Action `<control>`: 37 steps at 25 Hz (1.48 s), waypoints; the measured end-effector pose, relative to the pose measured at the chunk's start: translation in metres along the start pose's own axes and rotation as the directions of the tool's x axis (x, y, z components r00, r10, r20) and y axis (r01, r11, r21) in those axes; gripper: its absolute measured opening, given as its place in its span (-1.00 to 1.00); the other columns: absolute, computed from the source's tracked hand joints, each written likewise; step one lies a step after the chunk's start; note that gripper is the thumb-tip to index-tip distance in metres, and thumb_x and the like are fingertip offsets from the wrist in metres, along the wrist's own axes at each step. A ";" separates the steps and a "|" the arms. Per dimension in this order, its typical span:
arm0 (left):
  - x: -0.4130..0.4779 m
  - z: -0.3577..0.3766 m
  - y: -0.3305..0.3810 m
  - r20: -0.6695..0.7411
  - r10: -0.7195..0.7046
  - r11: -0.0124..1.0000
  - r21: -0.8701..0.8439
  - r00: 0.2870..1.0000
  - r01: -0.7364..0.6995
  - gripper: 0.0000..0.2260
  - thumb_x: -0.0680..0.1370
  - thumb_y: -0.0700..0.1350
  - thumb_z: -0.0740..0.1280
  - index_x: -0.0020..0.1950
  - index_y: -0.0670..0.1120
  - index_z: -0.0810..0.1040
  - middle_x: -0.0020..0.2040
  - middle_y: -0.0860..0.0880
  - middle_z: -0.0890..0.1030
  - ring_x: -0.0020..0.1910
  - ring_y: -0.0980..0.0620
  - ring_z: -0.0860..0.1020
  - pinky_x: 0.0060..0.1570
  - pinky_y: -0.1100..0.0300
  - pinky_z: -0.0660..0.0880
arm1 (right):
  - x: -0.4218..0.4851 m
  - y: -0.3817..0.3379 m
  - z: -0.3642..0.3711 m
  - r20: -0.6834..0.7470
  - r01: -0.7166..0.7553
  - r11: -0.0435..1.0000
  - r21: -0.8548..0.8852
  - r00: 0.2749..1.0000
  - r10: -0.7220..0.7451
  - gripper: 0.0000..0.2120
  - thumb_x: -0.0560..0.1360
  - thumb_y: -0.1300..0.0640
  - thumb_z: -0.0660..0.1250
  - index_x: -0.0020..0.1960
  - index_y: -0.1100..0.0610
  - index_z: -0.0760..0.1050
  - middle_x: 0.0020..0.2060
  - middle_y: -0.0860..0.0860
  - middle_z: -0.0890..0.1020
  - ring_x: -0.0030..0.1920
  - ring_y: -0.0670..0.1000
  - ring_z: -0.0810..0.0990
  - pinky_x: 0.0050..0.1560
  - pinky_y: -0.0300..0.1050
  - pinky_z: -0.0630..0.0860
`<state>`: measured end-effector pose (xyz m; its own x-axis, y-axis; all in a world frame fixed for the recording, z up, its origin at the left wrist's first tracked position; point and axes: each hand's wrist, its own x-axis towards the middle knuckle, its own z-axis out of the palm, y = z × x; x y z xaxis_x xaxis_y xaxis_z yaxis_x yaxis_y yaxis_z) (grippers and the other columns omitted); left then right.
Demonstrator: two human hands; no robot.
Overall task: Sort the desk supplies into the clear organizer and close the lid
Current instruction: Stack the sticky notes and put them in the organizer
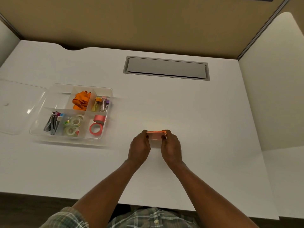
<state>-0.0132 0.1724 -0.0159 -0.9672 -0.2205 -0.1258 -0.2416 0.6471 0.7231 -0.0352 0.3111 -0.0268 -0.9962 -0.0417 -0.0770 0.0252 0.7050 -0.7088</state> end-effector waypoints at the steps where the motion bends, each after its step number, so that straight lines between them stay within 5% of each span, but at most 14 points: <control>1: -0.001 0.000 -0.001 0.002 -0.002 1.000 0.012 1.000 0.002 -0.81 0.61 -0.22 0.12 0.01 -0.05 0.52 -0.18 0.06 0.60 -0.25 0.06 0.53 -0.31 0.33 0.34 | 0.001 0.000 0.000 -0.001 0.005 1.000 -0.027 1.000 -0.005 -0.79 0.59 0.26 0.17 0.12 0.09 0.52 -0.09 0.01 0.64 -0.06 0.04 0.57 -0.05 -0.04 0.52; 7: 0.002 -0.010 -0.003 0.024 -0.010 1.000 0.000 1.000 0.010 -0.83 0.60 -0.23 0.15 0.02 -0.09 0.53 -0.25 0.04 0.57 -0.33 0.02 0.50 -0.34 0.23 0.28 | -0.001 0.001 0.002 0.024 -0.083 0.996 -0.014 0.996 0.083 -0.87 0.60 0.22 0.16 0.03 0.13 0.49 -0.19 0.04 0.63 -0.17 0.12 0.58 -0.19 0.03 0.50; 12: 0.021 -0.042 -0.001 0.016 -0.093 0.986 -0.134 0.995 0.095 -0.83 0.61 -0.22 0.17 0.08 -0.10 0.55 -0.20 -0.01 0.59 -0.30 0.09 0.51 -0.35 0.27 0.39 | 0.004 -0.028 -0.002 0.073 -0.186 0.970 0.157 0.982 0.176 -0.82 0.61 0.13 0.22 0.17 0.07 0.53 -0.11 -0.06 0.65 -0.15 0.03 0.62 -0.17 -0.09 0.51; 16: 0.040 -0.086 -0.010 0.033 -0.181 0.952 -0.245 0.983 0.184 -0.83 0.62 -0.16 0.18 0.13 -0.09 0.53 -0.01 -0.03 0.59 -0.07 -0.03 0.56 -0.16 0.05 0.56 | 0.016 -0.077 0.010 0.166 -0.329 0.851 0.410 0.944 0.285 -0.83 0.60 0.08 0.26 0.15 0.00 0.56 -0.10 -0.05 0.69 -0.17 0.01 0.69 -0.14 -0.07 0.62; 20: 0.063 -0.154 -0.040 -0.029 -0.268 0.891 -0.387 0.963 0.237 -0.87 0.62 -0.16 0.21 0.09 -0.08 0.53 -0.02 -0.08 0.60 -0.15 -0.03 0.54 -0.31 0.17 0.48 | 0.029 -0.135 0.039 0.259 -0.408 0.709 0.575 0.913 0.315 -0.84 0.60 0.03 0.27 0.14 -0.01 0.55 -0.06 -0.06 0.70 -0.11 0.00 0.70 -0.08 -0.05 0.61; 26: 0.109 -0.270 -0.134 -0.203 -0.425 0.852 -0.419 0.882 0.314 -0.89 0.57 -0.18 0.27 0.03 -0.05 0.56 -0.04 -0.14 0.63 -0.28 -0.06 0.56 -0.34 0.12 0.50 | 0.031 -0.194 0.121 0.345 -0.372 0.877 0.306 0.901 0.262 -0.60 0.50 -0.13 0.36 0.29 -0.08 0.42 0.04 -0.11 0.64 0.09 0.00 0.63 0.12 0.05 0.59; 30: 0.141 -0.315 -0.186 -0.296 -0.466 0.876 -0.288 0.834 0.388 -0.80 0.53 -0.18 0.24 0.10 -0.08 0.58 0.07 -0.16 0.63 -0.08 -0.17 0.62 -0.12 -0.05 0.61 | 0.035 -0.217 0.150 0.275 -0.313 0.942 0.122 0.922 0.271 -0.46 0.52 -0.07 0.39 0.42 -0.02 0.29 0.22 0.02 0.57 0.20 0.08 0.58 0.20 0.03 0.55; 37: 0.174 -0.333 -0.224 -0.310 -0.420 0.903 -0.054 0.853 0.425 -0.73 0.55 -0.24 0.22 0.21 -0.18 0.58 0.21 -0.20 0.61 0.17 -0.19 0.56 0.01 0.14 0.40 | 0.038 -0.210 0.155 0.196 -0.271 0.962 0.044 0.946 0.257 -0.57 0.56 0.18 0.29 0.38 -0.06 0.31 0.16 0.07 0.62 0.13 0.09 0.60 0.11 -0.01 0.56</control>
<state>-0.1010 -0.2543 0.0262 -0.6993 -0.6861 -0.2004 -0.6255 0.4517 0.6362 -0.0648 0.0513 0.0107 -0.9196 0.0030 -0.3929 0.2975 0.6583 -0.6914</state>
